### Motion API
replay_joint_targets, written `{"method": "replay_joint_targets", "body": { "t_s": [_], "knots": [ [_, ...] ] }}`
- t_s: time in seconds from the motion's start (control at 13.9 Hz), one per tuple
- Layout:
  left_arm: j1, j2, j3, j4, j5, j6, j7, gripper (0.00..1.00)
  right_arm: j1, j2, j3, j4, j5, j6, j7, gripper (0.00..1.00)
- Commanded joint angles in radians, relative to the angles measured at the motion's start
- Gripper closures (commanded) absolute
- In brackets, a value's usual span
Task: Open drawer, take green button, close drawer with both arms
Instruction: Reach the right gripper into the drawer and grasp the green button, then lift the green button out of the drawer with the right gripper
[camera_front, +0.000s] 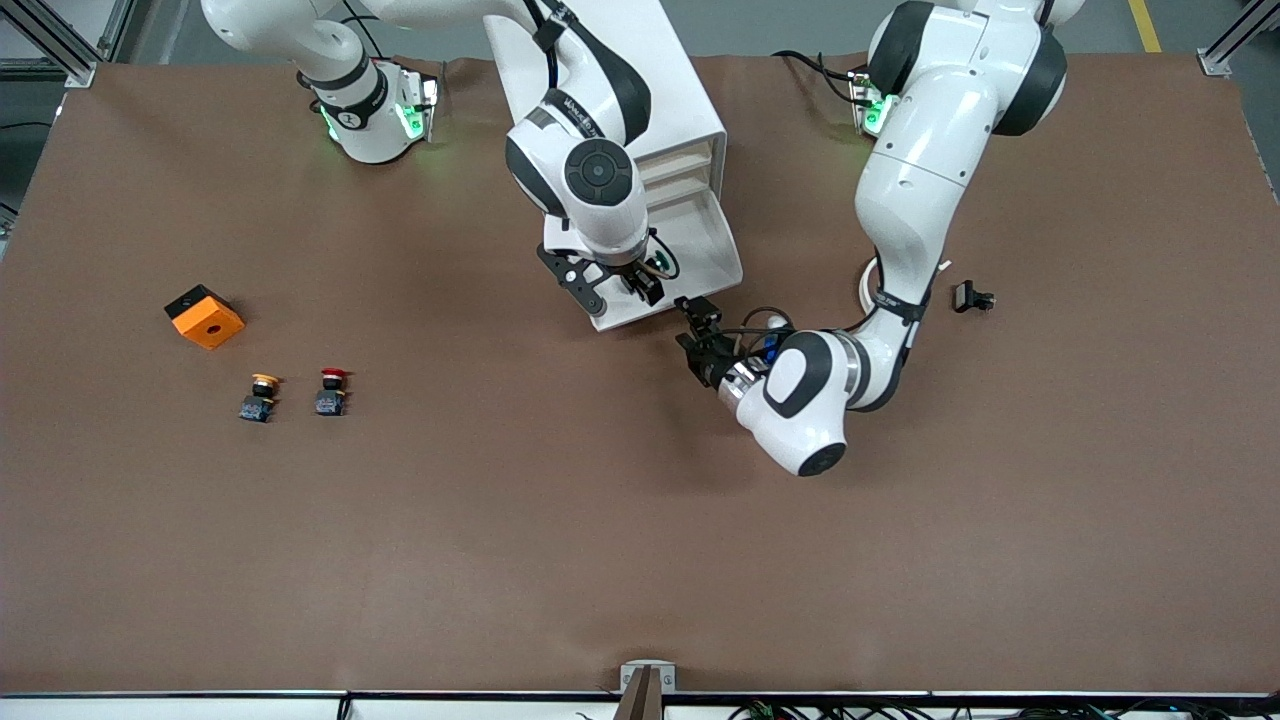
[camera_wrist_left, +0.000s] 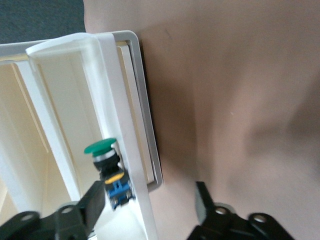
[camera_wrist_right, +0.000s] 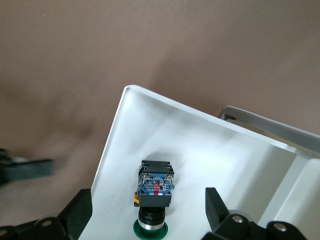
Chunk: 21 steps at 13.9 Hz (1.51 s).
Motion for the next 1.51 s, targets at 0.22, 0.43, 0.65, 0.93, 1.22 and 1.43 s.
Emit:
{"method": "replay_joint_targets", "body": {
  "t_s": [0.22,0.43,0.65,0.93,1.22,1.43],
  "knots": [
    [0.047,-0.123,0.089,0.037,0.056,-0.013,0.126,0.0,0.029,0.019,-0.01,-0.02,0.016,0.037,0.013,0.0],
    [0.118,-0.16,0.111,0.037,0.071,-0.023,0.328,0.0,0.045,0.06,-0.01,-0.016,0.016,0.071,0.013,0.0],
    [0.127,-0.207,0.122,0.037,0.193,-0.012,0.491,0.0,0.057,0.091,-0.01,-0.01,0.016,0.097,0.013,0.0],
    [0.126,-0.26,0.148,0.035,0.315,0.086,0.785,0.0,0.057,0.103,-0.01,0.0,0.016,0.097,0.01,0.65],
    [0.117,-0.303,0.145,0.028,0.485,0.097,0.971,0.0,0.059,0.111,-0.01,0.027,0.017,0.09,0.013,0.78],
    [0.104,-0.309,0.14,0.018,0.562,0.1,1.164,0.0,0.014,0.111,-0.01,0.111,0.046,0.013,0.066,0.77]
  ]
}}
